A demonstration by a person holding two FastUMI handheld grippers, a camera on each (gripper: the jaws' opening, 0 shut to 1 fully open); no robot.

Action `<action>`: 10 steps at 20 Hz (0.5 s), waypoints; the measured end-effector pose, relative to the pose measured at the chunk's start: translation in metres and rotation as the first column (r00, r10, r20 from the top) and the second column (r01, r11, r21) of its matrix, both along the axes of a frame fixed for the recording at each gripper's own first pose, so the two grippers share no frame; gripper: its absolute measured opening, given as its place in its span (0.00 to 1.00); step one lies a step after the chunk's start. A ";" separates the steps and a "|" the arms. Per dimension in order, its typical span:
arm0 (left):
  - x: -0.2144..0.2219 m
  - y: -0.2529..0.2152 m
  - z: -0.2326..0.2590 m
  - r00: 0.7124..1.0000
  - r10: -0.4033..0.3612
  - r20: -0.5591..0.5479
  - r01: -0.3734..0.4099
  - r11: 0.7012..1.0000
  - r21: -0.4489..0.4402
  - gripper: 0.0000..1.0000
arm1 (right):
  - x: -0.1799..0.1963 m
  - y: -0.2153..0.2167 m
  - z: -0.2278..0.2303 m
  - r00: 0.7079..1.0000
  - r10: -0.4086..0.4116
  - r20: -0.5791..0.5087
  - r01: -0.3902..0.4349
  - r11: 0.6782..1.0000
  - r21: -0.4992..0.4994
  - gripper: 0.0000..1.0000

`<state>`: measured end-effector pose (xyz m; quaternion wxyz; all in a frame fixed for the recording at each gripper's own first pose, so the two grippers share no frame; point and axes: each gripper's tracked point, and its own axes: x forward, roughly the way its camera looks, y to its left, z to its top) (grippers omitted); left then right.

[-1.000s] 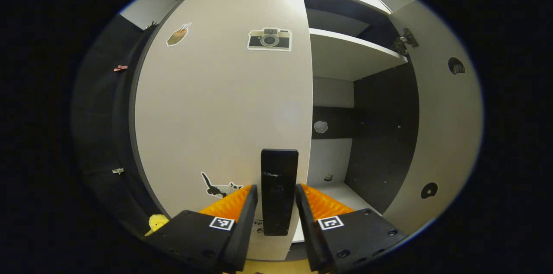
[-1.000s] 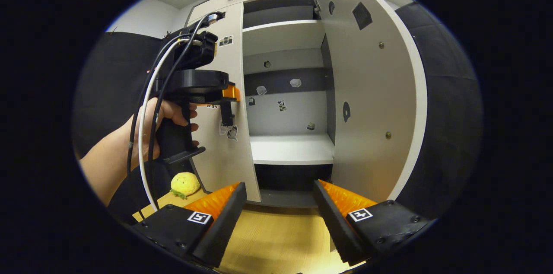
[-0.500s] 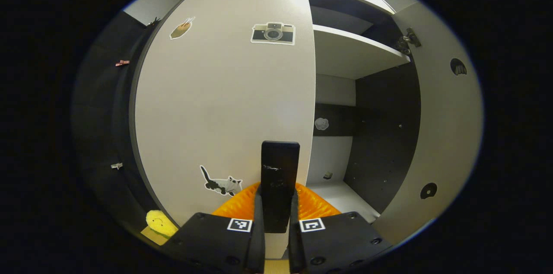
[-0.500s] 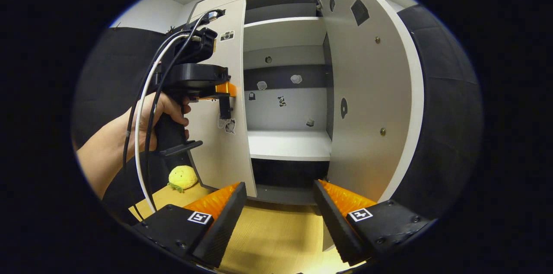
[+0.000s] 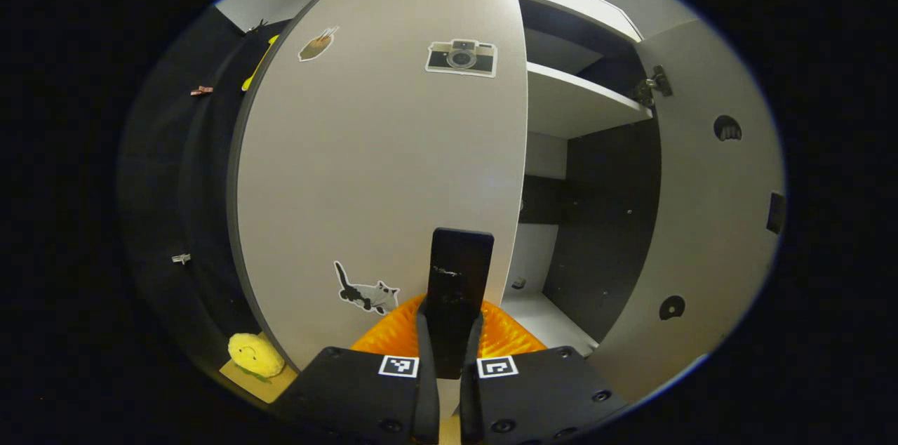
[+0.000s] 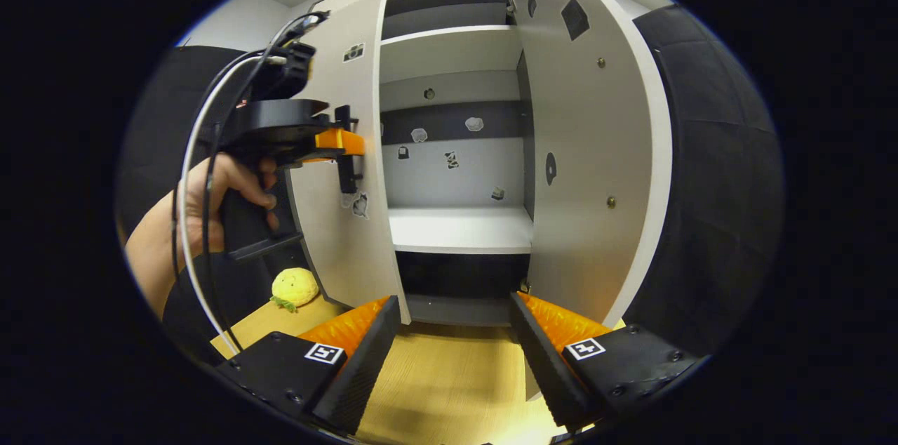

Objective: Open the right door of the double-door shoe cabinet with the right hand, and open the left door with the left hand.

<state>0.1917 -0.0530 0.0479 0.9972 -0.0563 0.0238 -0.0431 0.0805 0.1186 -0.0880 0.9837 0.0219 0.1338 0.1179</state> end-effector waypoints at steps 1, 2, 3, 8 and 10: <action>-0.005 0.002 -0.001 1.000 -0.011 0.004 0.011 1.000 0.002 0.16 | -0.002 0.000 -0.001 1.000 -0.013 -0.003 0.013 1.000 0.000 0.99; -0.008 0.005 -0.001 1.000 -0.022 0.007 0.022 1.000 0.001 0.16 | -0.003 0.001 -0.001 1.000 -0.028 -0.008 0.028 1.000 0.000 0.99; -0.012 0.007 -0.002 0.999 -0.034 0.009 0.034 0.999 -0.003 0.16 | -0.004 0.002 -0.002 0.999 -0.042 -0.013 0.042 0.999 0.003 0.99; -0.045 0.020 -0.003 0.995 -0.096 0.013 0.097 0.995 -0.025 0.16 | -0.020 0.011 -0.006 0.992 -0.120 -0.028 0.120 0.993 0.013 0.99; -0.057 0.028 -0.004 0.993 -0.115 0.023 0.116 0.993 -0.025 0.14 | -0.024 0.015 -0.006 0.990 -0.141 -0.023 0.142 0.990 0.017 0.99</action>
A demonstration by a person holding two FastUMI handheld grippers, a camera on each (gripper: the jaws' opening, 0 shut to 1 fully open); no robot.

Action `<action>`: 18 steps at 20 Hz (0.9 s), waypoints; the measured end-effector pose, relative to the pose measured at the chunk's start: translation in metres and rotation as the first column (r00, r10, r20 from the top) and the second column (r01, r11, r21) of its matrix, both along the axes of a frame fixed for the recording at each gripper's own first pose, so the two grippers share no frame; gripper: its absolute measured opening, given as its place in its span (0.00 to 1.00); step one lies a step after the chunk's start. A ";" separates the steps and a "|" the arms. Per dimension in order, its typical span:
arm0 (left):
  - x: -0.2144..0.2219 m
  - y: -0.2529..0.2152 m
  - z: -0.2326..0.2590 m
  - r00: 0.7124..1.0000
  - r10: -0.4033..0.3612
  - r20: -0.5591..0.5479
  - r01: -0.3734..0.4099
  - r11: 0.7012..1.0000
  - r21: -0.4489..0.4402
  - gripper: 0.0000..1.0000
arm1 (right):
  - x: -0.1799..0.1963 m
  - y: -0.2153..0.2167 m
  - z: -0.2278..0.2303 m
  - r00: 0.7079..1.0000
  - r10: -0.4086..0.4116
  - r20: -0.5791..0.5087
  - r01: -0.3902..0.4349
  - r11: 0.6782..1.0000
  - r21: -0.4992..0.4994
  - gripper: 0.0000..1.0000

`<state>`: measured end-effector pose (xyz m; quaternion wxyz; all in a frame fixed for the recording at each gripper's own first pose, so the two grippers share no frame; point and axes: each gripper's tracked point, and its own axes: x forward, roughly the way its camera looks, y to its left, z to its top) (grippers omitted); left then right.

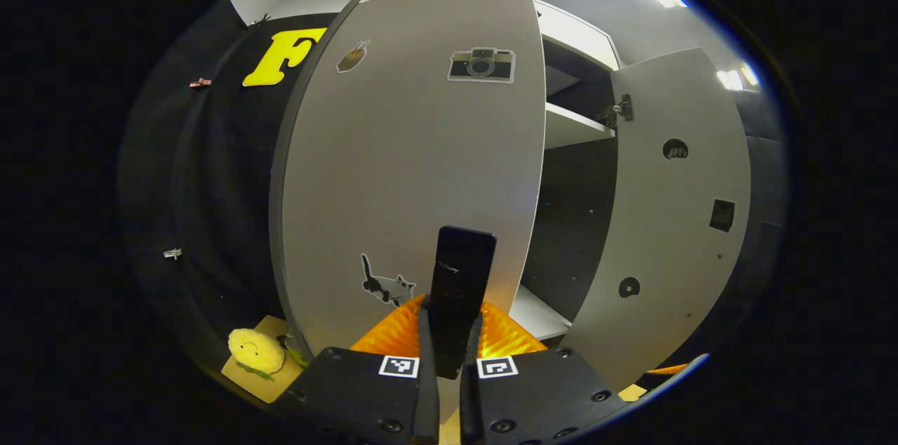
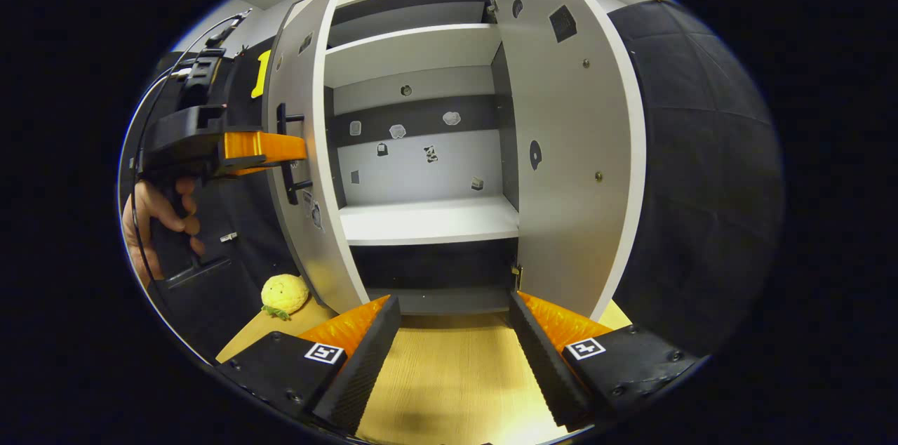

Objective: Open the right door of the double-door shoe cabinet with the right hand, and open the left door with the left hand.

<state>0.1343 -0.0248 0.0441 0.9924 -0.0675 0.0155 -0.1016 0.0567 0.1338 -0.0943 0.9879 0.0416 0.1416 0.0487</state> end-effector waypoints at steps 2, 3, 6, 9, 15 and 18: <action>-0.015 0.008 -0.001 1.000 -0.017 0.019 0.017 1.000 -0.013 0.16 | -0.009 0.009 -0.004 1.000 -0.013 0.008 0.013 1.000 -0.003 0.99; -0.022 0.012 -0.001 0.999 -0.023 0.026 0.024 1.000 -0.020 0.16 | -0.017 0.015 -0.008 1.000 -0.017 0.004 0.017 1.000 -0.005 0.99; -0.035 0.025 -0.002 0.998 -0.041 0.042 0.041 0.999 -0.015 0.16 | -0.030 0.036 -0.019 1.000 -0.001 -0.024 0.001 1.000 0.008 0.99; -0.046 0.038 -0.003 0.998 -0.031 0.045 0.032 0.999 -0.021 0.16 | -0.039 0.053 -0.028 0.998 0.026 -0.049 -0.026 1.000 -0.002 0.99; -0.067 0.080 -0.005 0.998 0.022 0.055 -0.021 1.000 -0.023 0.14 | -0.041 0.063 -0.033 0.997 0.040 -0.063 -0.041 0.999 -0.010 0.99; -0.073 0.094 -0.003 0.995 0.063 0.071 -0.062 0.998 -0.026 0.13 | -0.034 0.058 -0.032 0.998 0.034 -0.058 -0.035 0.999 -0.028 0.99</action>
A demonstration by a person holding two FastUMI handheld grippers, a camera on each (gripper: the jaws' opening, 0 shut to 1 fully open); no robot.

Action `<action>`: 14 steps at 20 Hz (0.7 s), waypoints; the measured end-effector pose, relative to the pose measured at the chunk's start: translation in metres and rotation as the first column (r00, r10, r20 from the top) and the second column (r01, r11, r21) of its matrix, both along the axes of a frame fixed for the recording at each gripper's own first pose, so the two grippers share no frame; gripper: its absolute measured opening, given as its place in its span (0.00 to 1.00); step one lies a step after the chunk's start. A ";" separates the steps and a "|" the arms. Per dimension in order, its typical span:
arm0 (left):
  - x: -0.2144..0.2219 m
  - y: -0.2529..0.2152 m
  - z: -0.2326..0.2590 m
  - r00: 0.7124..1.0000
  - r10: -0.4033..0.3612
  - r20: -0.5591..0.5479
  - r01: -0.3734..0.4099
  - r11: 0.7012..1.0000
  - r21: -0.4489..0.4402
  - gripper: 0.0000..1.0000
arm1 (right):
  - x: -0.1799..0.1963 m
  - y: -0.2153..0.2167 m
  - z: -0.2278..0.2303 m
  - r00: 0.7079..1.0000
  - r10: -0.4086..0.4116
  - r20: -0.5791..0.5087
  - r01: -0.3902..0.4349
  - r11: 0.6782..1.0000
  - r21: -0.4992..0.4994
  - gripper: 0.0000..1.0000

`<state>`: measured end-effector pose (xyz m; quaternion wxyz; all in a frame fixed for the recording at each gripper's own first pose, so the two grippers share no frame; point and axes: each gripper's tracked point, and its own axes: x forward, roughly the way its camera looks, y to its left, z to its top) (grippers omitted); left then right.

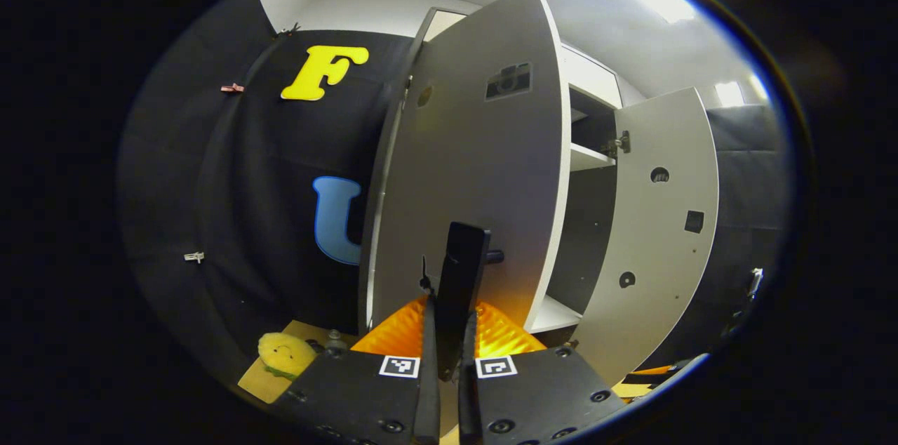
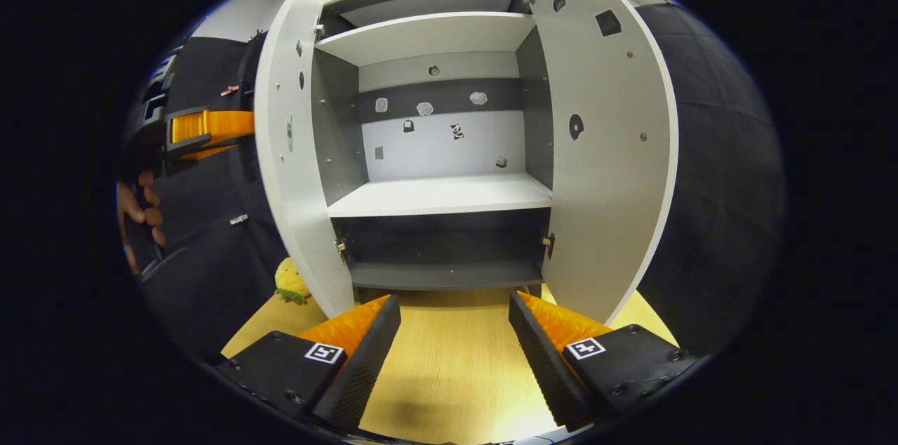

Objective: Open the right door of the double-door shoe cabinet with the right hand, and open the left door with the left hand.

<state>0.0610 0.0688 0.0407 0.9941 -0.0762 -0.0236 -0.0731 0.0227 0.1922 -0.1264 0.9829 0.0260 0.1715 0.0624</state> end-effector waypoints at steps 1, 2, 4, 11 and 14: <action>-0.002 0.003 -0.001 1.000 0.008 -0.001 -0.008 1.000 0.003 0.15 | 0.003 -0.002 0.003 1.000 -0.007 0.005 0.007 1.000 0.003 0.99; -0.004 0.008 -0.002 1.000 0.015 -0.002 -0.015 1.000 0.000 0.15 | 0.006 -0.004 0.006 1.000 -0.014 0.013 0.014 1.000 0.010 0.99; -0.007 0.021 -0.003 0.999 0.037 -0.007 -0.037 0.999 -0.014 0.15 | 0.009 -0.005 0.011 0.999 -0.022 0.023 0.022 1.000 0.013 0.99; -0.010 0.101 -0.003 0.986 0.166 -0.021 -0.165 0.986 0.008 0.05 | 0.015 -0.016 0.015 0.999 -0.040 0.020 0.041 0.999 -0.024 0.99; -0.010 0.092 -0.004 0.994 0.091 -0.065 -0.095 0.994 -0.060 0.05 | 0.020 -0.024 0.037 0.995 -0.073 0.064 0.075 0.997 -0.030 0.99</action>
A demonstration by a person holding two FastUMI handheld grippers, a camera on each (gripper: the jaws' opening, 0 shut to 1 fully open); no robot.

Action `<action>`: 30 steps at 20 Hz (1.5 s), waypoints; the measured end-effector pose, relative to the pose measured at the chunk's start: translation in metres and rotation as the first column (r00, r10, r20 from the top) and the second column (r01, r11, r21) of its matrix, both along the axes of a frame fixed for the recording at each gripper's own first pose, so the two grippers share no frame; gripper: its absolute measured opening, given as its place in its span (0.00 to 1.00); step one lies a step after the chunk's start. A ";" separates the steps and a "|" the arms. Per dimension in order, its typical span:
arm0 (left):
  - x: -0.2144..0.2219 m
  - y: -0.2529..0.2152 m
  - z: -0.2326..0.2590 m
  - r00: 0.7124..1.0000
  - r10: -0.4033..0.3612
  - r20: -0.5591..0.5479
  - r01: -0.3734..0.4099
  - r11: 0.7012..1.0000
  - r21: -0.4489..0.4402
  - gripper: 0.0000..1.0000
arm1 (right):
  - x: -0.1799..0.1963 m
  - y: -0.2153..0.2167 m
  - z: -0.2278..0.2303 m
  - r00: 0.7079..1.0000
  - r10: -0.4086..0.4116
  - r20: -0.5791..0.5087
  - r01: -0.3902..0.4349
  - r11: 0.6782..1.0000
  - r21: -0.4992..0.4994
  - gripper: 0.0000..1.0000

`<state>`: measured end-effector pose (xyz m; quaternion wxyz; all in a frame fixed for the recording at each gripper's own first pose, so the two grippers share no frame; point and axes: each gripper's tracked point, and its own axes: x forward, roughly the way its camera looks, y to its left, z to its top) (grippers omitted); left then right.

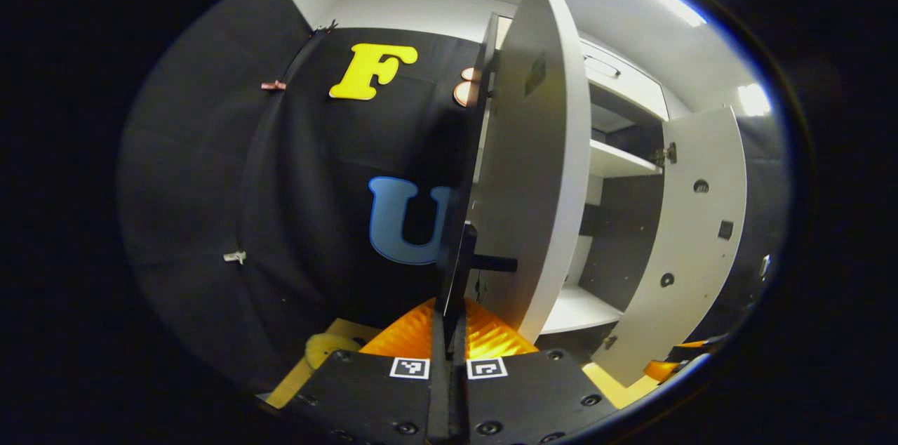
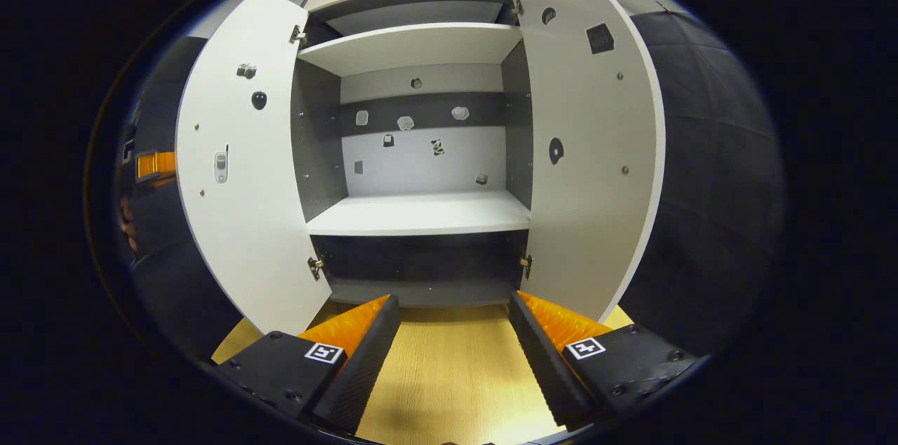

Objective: Open the right door of the double-door shoe cabinet with the right hand, and open the left door with the left hand.

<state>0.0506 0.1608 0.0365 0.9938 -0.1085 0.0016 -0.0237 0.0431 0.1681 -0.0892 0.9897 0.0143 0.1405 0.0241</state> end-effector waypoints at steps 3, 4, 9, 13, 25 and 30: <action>-0.004 0.005 -0.002 0.999 0.035 -0.006 -0.034 0.997 0.075 0.05 | 0.000 -0.010 0.017 0.999 -0.018 0.035 0.019 1.000 -0.016 0.99; -0.010 0.004 -0.003 0.999 0.039 -0.010 -0.038 0.995 0.094 0.05 | -0.002 -0.014 0.021 0.999 -0.021 0.041 0.022 1.000 -0.013 0.99; -0.057 -0.008 -0.004 0.997 0.060 -0.040 -0.058 0.997 0.041 0.05 | -0.014 -0.037 0.019 1.000 -0.007 0.029 0.006 1.000 0.013 0.99; -0.091 -0.038 -0.011 0.989 0.142 -0.050 -0.141 0.990 0.012 0.05 | -0.025 -0.062 0.024 0.999 0.029 0.034 -0.030 0.999 0.044 0.98; -0.157 -0.185 -0.034 0.988 0.137 -0.068 -0.140 0.989 -0.043 0.75 | -0.087 -0.132 0.073 0.984 0.093 0.152 -0.105 0.992 0.070 0.99; -0.161 -0.186 -0.029 0.986 0.162 -0.030 -0.160 0.984 0.075 0.95 | -0.089 -0.142 0.079 0.984 0.075 0.162 -0.091 0.991 0.096 0.98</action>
